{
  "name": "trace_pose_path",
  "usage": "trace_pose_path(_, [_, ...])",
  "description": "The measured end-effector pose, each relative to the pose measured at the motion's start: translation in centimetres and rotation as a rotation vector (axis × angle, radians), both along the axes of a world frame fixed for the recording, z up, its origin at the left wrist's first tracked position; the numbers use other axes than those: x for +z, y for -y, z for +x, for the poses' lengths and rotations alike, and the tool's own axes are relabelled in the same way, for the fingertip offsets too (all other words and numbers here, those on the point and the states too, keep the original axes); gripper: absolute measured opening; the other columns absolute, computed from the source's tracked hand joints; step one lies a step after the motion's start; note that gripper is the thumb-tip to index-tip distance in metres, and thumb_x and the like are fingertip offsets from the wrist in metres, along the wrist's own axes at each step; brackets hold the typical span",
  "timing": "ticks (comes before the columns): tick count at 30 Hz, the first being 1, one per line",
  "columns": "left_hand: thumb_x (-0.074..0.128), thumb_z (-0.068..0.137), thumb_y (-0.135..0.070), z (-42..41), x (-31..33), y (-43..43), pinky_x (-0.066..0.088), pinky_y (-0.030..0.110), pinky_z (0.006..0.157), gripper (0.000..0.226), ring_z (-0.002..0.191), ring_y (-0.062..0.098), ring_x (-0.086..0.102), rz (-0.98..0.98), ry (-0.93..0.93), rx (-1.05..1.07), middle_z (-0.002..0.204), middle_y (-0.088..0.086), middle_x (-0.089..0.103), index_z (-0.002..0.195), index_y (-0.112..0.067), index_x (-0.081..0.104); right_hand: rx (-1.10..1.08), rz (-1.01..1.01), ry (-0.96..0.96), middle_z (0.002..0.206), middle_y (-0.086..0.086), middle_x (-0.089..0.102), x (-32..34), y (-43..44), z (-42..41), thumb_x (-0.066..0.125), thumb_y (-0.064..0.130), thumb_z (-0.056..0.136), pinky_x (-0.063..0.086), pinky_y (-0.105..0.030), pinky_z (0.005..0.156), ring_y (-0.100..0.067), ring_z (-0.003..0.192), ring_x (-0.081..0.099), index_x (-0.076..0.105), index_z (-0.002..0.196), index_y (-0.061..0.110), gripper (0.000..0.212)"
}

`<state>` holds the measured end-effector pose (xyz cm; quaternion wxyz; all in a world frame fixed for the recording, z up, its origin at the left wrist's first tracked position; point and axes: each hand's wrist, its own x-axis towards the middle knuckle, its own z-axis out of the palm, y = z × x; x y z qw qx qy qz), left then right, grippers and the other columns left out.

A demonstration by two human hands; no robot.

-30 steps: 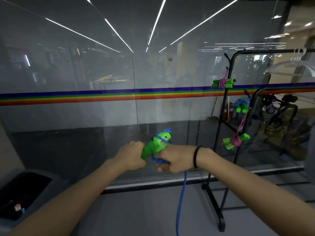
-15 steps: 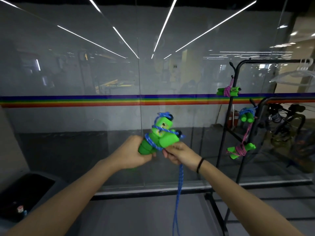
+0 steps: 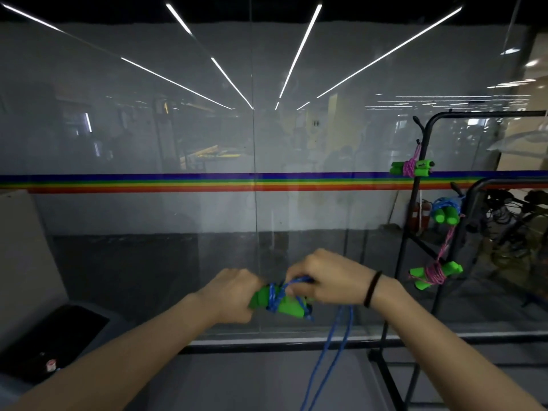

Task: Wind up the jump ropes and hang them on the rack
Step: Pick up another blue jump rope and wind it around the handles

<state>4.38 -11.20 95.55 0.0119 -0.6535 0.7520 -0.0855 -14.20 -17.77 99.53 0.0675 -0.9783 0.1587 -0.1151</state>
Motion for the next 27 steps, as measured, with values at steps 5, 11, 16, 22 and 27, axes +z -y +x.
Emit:
trace_pose_path(5, [0.050,0.064,-0.011,0.2,-0.3,0.0,0.044,0.028,0.066,0.013,0.073,0.019,0.056,-0.136,-0.138,-0.378,0.078,-0.001,0.058,0.076,-0.016,0.049,0.037,0.455,0.262,0.066,0.001,0.066,-0.4,2.3,0.2,0.074,0.035,0.071,0.042,-0.022,0.059,-0.005,0.059,0.057,0.069,0.073,0.015,0.020])
trace_pose_path(11, [0.057,0.065,-0.005,-0.9,-0.6,0.0,0.035,0.016,0.050,0.025,0.051,-0.001,0.046,-0.364,-0.762,-0.281,0.056,-0.014,0.051,0.064,-0.028,0.047,-0.091,0.927,0.640,0.050,0.010,0.061,-3.4,3.0,1.1,0.045,-0.008,0.088,0.046,-0.013,0.059,0.009,0.048,0.056,0.051,0.071,0.017,0.031])
trace_pose_path(16, [0.070,0.071,-0.001,-0.6,-1.1,1.2,0.045,0.009,0.061,0.019,0.061,-0.005,0.062,-0.385,-1.227,-0.053,0.065,-0.018,0.070,0.077,-0.019,0.068,-0.188,0.919,0.487,0.039,0.012,0.036,-5.9,3.1,1.5,0.036,0.027,0.098,0.028,-0.011,0.039,0.000,0.037,0.031,0.045,0.065,0.017,0.036])
trace_pose_path(22, [0.068,0.069,-0.003,-0.2,-1.2,2.2,0.044,0.023,0.060,0.023,0.069,0.015,0.063,-0.357,-1.040,0.233,0.071,-0.002,0.068,0.071,-0.024,0.060,-0.171,0.356,0.106,0.064,0.005,0.051,-5.8,0.9,1.6,0.038,0.028,0.097,0.033,-0.023,0.063,-0.010,0.059,0.046,0.050,0.072,0.022,0.028])
trace_pose_path(27, [0.054,0.071,-0.009,-0.7,-1.6,1.3,0.046,0.030,0.065,0.021,0.089,0.031,0.065,-0.102,-0.431,0.208,0.092,0.010,0.068,0.088,-0.020,0.058,-0.109,0.120,-0.147,0.086,-0.016,0.061,-3.3,0.3,1.6,0.049,0.028,0.092,0.041,-0.030,0.067,-0.024,0.076,0.051,0.058,0.087,0.005,0.025])
